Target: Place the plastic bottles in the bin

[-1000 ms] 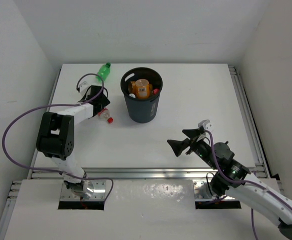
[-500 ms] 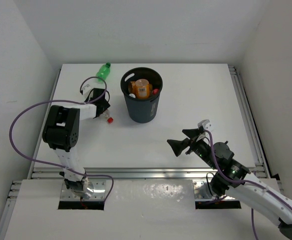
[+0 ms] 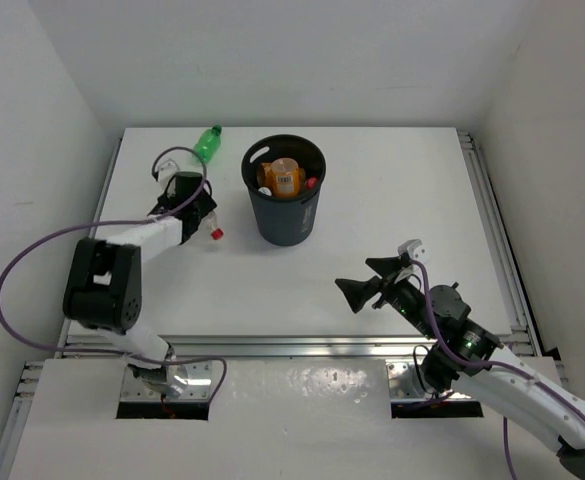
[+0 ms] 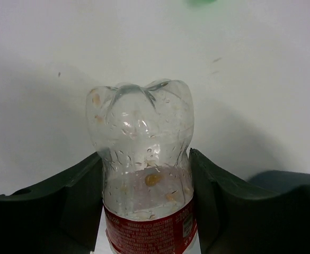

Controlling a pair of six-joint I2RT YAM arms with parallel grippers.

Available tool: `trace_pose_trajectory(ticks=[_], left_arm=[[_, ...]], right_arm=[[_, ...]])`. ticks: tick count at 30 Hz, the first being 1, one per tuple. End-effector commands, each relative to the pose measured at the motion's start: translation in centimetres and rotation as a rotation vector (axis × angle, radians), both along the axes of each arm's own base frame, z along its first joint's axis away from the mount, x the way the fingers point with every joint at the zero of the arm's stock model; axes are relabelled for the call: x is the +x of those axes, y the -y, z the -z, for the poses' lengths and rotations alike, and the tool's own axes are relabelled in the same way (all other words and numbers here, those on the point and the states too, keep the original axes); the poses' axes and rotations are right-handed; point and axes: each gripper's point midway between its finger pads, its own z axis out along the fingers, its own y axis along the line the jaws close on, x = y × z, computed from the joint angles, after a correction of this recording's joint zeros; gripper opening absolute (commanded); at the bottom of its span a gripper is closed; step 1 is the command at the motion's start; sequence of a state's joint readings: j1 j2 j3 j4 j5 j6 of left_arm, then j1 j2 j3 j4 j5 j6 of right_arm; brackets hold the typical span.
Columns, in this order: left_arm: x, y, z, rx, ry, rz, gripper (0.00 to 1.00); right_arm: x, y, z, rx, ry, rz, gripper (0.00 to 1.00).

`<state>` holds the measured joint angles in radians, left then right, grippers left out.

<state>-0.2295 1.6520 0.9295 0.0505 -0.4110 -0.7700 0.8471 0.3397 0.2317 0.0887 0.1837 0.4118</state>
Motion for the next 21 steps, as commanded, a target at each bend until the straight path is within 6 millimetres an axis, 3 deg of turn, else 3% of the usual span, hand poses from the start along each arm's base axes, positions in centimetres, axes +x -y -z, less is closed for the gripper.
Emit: trace_pose_trajectory(ticks=[1,2,4,5,7,8,11,15,21], left_arm=[[0.1,1.5,-12.1,0.015,0.288,0.067,0.00],[-0.9,2.2,-16.3,0.030,0.380,0.087,0.00],[-1.9,3.0,-20.5,0.034,0.476,0.121,0.00],[-2.7,4.6,-24.5,0.011,0.576,0.180,0.00],[-3.4,6.3,-28.1,0.036,0.652,0.268,0.00],[-3.8,8.3,-31.0,0.044,0.721,0.357,0.00],[-3.9,12.0,-34.8,0.072,0.802,0.479,0.00],[-2.6,14.6,-36.3,0.141,0.846,0.528,0.00],[0.7,16.5,-33.3,0.243,0.822,0.543,0.00]], right_arm=[[0.2,0.1,-1.7,0.047,0.043,0.013,0.98],[0.3,0.2,-1.8,0.046,0.046,0.018,0.98],[0.3,0.2,-1.7,0.044,0.044,0.019,0.98],[0.2,0.1,-1.7,0.046,0.042,0.016,0.98],[0.2,0.1,-1.7,0.050,0.043,0.013,0.98],[0.1,0.1,-1.5,0.048,0.040,0.011,0.98],[0.1,0.1,-1.8,0.052,0.045,0.013,0.98],[0.0,0.2,-1.7,0.054,0.047,0.013,0.98],[0.0,0.3,-1.7,0.059,0.051,0.018,0.98]])
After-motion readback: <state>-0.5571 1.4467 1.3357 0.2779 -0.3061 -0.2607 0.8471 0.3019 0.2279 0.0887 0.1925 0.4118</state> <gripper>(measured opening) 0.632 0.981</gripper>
